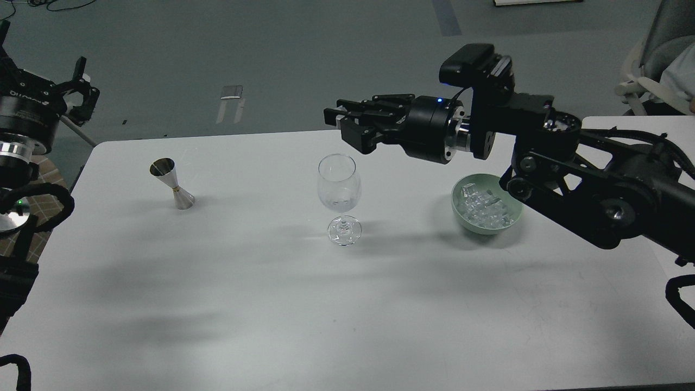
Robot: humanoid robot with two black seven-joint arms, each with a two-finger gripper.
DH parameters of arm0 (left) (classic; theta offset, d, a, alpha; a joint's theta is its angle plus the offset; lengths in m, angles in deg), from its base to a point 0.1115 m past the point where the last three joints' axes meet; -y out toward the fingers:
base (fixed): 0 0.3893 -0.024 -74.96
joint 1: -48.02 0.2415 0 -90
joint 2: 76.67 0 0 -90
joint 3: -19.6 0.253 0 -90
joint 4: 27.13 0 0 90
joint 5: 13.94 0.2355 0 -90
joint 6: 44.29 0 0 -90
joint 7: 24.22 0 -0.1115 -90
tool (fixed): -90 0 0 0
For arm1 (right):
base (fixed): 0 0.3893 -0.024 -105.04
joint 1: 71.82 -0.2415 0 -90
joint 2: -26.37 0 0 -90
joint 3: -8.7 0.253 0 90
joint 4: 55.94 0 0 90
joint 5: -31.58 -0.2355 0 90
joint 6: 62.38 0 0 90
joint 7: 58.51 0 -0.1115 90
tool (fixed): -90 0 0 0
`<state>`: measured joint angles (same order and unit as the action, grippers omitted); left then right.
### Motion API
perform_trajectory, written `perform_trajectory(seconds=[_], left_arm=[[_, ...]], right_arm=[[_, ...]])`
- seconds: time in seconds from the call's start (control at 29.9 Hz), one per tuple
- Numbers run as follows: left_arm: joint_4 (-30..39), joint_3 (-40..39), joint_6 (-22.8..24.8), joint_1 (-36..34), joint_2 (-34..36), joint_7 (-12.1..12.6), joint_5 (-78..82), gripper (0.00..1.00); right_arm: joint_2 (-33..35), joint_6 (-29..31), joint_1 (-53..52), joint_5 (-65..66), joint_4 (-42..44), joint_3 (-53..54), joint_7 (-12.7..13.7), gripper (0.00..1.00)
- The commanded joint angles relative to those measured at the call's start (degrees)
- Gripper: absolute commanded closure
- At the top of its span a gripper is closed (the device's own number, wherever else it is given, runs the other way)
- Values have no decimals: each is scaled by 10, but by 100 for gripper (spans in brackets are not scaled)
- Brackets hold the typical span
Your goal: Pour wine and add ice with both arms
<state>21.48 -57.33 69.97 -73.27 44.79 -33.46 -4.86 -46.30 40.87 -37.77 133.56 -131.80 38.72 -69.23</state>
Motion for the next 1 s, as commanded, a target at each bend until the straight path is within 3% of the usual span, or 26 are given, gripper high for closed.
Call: perform_trajectory(seconds=[0.0,0.3,0.97], left_arm=[[0,-1,0,0,0,-1,0,2],[0,-1,0,1,-1,-2,-10,2],[0,-2,0,0,2,0,-10,2]], right_arm=[[-13,0,0,5,4,-13,3,72],[-59,0,-5,14,49,-19,6,71],[-19,0,1,21,50,-21,4,68]])
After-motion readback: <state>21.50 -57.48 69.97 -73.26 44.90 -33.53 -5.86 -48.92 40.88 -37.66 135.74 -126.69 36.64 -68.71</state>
